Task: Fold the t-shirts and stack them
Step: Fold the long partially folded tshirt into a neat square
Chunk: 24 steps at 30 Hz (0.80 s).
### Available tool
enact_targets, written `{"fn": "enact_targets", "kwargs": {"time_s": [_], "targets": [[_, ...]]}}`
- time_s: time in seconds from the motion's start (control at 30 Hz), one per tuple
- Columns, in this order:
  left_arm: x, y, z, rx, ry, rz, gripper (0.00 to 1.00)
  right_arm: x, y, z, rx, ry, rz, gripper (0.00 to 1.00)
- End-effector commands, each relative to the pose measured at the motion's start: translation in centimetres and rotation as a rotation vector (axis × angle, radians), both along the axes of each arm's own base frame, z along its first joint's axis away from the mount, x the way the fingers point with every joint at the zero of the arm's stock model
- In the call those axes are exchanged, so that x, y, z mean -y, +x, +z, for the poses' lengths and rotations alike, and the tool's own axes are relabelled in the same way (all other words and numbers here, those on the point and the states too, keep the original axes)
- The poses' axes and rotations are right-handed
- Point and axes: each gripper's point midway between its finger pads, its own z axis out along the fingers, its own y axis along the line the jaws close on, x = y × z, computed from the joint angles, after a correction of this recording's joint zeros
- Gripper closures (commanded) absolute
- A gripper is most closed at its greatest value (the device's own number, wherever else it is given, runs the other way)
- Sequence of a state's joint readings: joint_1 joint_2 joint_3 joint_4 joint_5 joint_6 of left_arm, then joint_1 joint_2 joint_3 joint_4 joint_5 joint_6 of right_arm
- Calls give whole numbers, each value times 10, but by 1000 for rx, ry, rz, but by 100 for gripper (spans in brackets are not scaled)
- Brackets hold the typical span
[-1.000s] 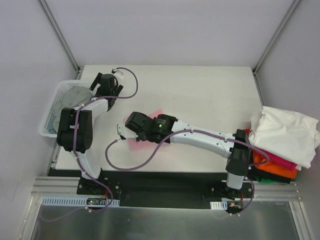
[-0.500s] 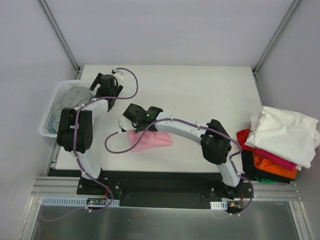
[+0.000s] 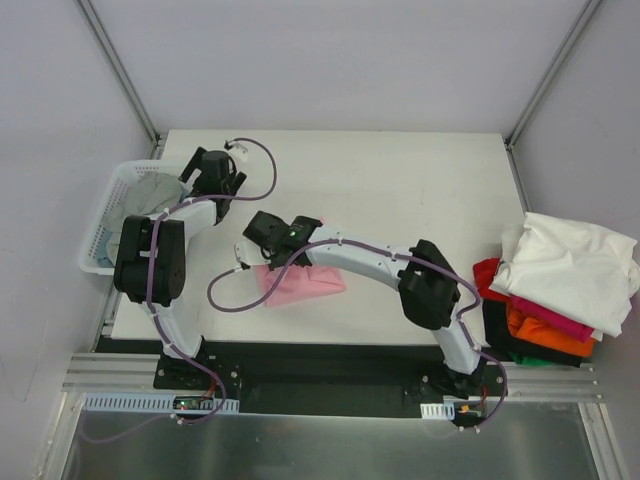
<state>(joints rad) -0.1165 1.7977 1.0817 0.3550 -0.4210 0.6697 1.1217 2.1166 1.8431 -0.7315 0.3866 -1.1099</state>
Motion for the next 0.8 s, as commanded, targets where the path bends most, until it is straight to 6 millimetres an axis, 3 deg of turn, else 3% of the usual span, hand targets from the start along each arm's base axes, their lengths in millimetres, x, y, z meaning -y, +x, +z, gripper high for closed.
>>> {"fn": "enact_targets", "kwargs": {"time_s": [0.0,0.03,0.33,0.4,0.57,0.77], "targets": [[1,5,18,63,-9,-3,1,12,-30,51,20,59,0,99],[1,5,18,62,-14,-4,1,13,-43,61,27,77,16,99],[14,1,10,2,-94,-27,1,53,-118,71,-36,64,2,99],[23,-3,7,-28,-123,-48,1,57,-133,73,-60,84,-2,99],[72,-24,-3,-120,-133,-153,1,68,-159,63,-130,59,-8,99],[89,-27,6,-108,-128,-192,1,71,-178,50,-181,22,23,99]]}}
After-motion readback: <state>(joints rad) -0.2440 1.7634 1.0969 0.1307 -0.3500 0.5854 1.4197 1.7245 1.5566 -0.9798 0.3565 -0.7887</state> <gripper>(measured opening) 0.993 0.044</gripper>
